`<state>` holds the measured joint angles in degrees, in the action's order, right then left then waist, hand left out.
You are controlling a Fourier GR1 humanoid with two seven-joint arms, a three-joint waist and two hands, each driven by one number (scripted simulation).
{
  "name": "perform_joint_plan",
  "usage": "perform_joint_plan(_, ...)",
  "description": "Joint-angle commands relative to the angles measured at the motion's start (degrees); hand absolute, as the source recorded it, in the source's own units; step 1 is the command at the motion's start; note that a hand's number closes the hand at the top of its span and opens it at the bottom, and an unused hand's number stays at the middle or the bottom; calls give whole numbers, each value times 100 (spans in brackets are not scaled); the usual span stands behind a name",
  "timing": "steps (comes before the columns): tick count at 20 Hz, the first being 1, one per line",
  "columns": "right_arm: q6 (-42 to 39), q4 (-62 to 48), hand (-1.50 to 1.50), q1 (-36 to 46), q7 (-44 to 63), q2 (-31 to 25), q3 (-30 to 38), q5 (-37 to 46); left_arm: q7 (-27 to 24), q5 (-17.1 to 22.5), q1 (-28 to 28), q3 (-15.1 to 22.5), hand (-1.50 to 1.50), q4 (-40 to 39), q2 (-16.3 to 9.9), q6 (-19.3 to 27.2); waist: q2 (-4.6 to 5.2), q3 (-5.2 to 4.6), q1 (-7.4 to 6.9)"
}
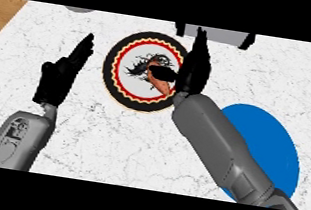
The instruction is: Pick the sweet potato from the plate and place it in the plate
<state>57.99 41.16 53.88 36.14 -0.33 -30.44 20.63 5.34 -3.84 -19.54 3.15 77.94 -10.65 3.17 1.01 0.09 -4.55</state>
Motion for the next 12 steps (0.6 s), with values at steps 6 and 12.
perform_joint_plan(6,984,1162,-150,-1223,-731,-184,433,-208,110,204,424,-367,0,363,-332,-162,-122,-3,454)
perform_joint_plan(12,270,3010,-150,-2808,-638,-969,166,-26,66,-3,669,-313,0,453,-107,104,-138,-9,553)
